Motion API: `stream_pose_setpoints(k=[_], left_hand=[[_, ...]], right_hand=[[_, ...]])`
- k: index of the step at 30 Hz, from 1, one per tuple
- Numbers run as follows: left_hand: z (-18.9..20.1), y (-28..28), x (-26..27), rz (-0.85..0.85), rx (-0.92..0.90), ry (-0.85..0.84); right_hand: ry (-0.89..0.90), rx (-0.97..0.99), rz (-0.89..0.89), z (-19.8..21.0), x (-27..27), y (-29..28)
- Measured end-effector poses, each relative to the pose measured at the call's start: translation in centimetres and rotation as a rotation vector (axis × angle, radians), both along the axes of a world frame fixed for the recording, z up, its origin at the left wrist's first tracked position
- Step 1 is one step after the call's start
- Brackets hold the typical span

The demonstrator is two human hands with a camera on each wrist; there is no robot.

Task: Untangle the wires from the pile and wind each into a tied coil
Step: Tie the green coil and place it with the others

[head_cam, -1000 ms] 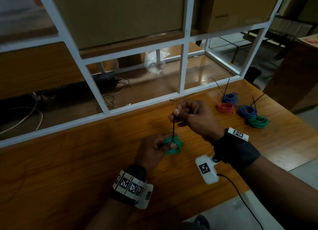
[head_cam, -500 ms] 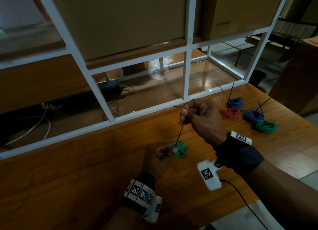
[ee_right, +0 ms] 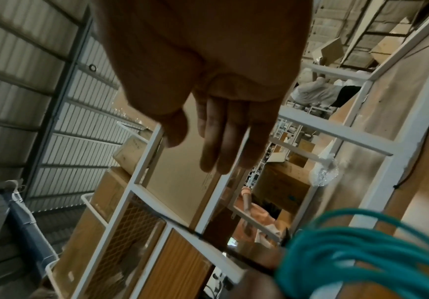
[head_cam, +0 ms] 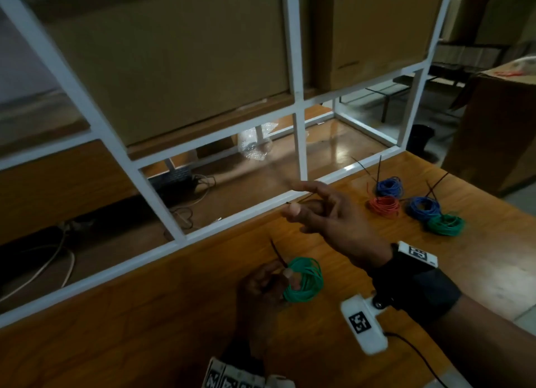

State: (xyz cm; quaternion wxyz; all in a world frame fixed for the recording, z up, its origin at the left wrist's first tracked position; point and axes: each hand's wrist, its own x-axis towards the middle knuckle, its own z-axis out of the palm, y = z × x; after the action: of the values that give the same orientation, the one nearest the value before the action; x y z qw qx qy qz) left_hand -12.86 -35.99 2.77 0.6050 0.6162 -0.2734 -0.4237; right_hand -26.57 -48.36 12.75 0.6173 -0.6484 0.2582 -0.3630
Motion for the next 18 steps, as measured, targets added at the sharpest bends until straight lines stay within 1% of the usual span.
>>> stream_pose_setpoints(k=[2, 4, 6, 10, 12, 14, 16, 18], left_hand=[[0.9, -0.3, -0.5, 0.024, -0.025, 0.076], [1.4, -0.5, -0.8, -0.001, -0.040, 0.111], [1.6, -0.8, -1.1, -0.042, -0.037, 0.112], [1.0, -1.6, -1.8, -0.122, 0.036, 0.092], [0.7, -2.7, -2.4, -0.145, 0.092, 0.073], [0.3, -4.3, -2.8, -0.151, 0.131, 0.006], [-0.2, -5.6, -3.3, -0.176, 0.166, -0.028], [-0.7, -6.6, -3.7, -0.218, 0.216, -0.037]], right_hand=[[0.086, 0.042, 0.073, -1.5, -1.0, -0.3], [0.164, 0.169, 0.122, -4.1, -2.1, 0.0], [0.171, 0.291, 0.142, -6.5, -3.2, 0.7], [0.150, 0.333, 0.127, -8.6, -5.0, 1.1], [0.192, 0.315, 0.065, -8.8, -6.2, 0.1], [0.240, 0.285, -0.041, -9.2, -7.7, -2.0], [0.249, 0.283, -0.189, -10.3, -9.7, -4.7], [0.245, 0.338, -0.367, -12.0, -12.0, -7.8]])
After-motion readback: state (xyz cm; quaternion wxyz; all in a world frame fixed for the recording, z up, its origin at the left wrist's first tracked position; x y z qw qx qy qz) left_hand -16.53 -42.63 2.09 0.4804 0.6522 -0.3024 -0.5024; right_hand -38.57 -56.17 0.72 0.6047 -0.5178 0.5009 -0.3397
